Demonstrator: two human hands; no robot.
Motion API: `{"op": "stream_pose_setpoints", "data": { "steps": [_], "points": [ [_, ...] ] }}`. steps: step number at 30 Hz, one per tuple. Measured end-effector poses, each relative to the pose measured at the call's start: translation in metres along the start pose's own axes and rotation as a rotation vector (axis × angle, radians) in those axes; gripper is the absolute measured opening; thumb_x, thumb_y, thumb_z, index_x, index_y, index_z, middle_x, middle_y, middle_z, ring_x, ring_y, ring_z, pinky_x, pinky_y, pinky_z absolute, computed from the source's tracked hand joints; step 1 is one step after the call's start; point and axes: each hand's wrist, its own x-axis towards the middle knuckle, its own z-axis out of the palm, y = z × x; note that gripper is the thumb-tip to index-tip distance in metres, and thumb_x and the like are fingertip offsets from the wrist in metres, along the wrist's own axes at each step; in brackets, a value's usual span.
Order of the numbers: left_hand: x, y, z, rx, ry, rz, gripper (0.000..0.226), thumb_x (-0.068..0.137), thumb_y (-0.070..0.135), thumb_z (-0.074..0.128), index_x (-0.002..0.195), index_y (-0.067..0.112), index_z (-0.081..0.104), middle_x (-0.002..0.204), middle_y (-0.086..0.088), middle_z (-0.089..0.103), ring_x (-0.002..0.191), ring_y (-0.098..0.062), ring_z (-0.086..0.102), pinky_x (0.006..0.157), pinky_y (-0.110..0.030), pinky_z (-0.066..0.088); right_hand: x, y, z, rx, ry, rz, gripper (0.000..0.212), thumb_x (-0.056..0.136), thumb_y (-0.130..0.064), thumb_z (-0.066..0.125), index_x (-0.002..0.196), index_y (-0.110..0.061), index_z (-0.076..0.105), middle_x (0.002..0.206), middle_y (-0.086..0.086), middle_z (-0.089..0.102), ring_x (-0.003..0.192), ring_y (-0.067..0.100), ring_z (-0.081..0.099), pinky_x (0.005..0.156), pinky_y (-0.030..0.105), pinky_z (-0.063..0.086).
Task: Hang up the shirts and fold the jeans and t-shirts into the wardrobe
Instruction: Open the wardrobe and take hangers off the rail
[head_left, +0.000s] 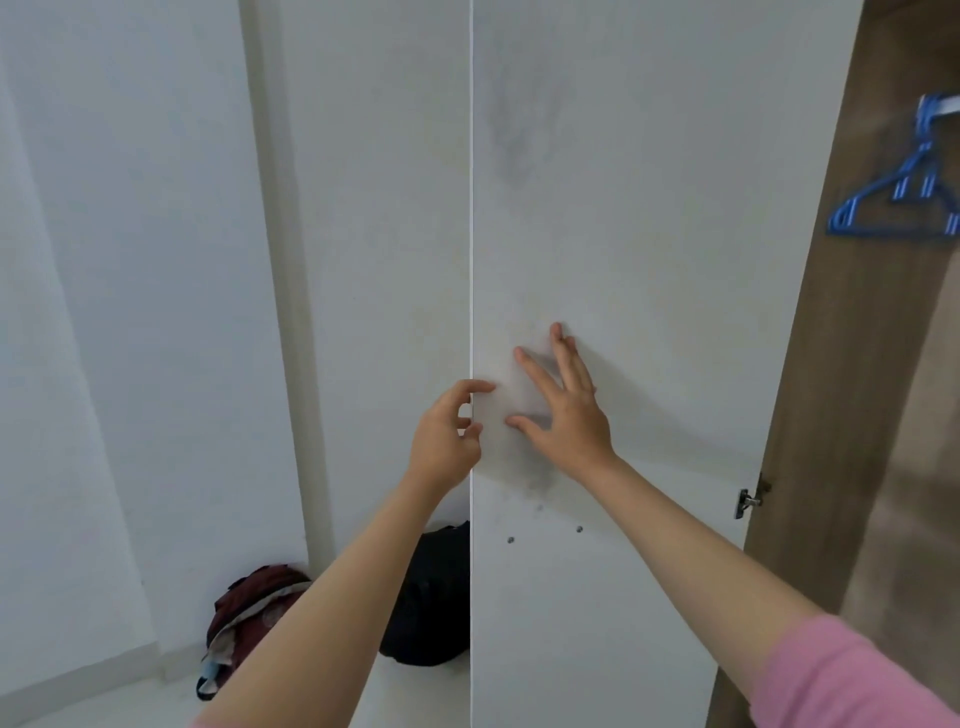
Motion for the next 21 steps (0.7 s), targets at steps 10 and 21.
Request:
{"op": "stream_pose_setpoints", "data": {
  "steps": [10,21],
  "points": [
    [0.001,-0.006,0.015,0.050,0.115,-0.049,0.052,0.084,-0.008,0.045,0.112,0.035,0.054,0.107,0.037,0.052,0.090,-0.008,0.061,0.062,-0.017,0.048,0.003,0.019,-0.004,-0.167,0.049,-0.167,0.069,0.075,-0.033,0.072,0.138,-0.033,0.045,0.153,0.003,0.028,0.120,0.023,0.031,0.053,0.028,0.052],
    [-0.011,0.042,0.094,0.364,0.511,-0.015,0.056,0.083,0.016,0.066,0.135,0.020,0.046,0.158,-0.013,0.009,0.145,-0.029,0.012,0.113,-0.036,0.017,0.015,0.085,-0.070,0.350,-0.061,-0.378,0.054,0.083,-0.026,0.064,0.135,-0.028,0.050,0.136,-0.005,0.049,0.128,0.007,0.046,0.097,0.027,0.046]
  ]
}}
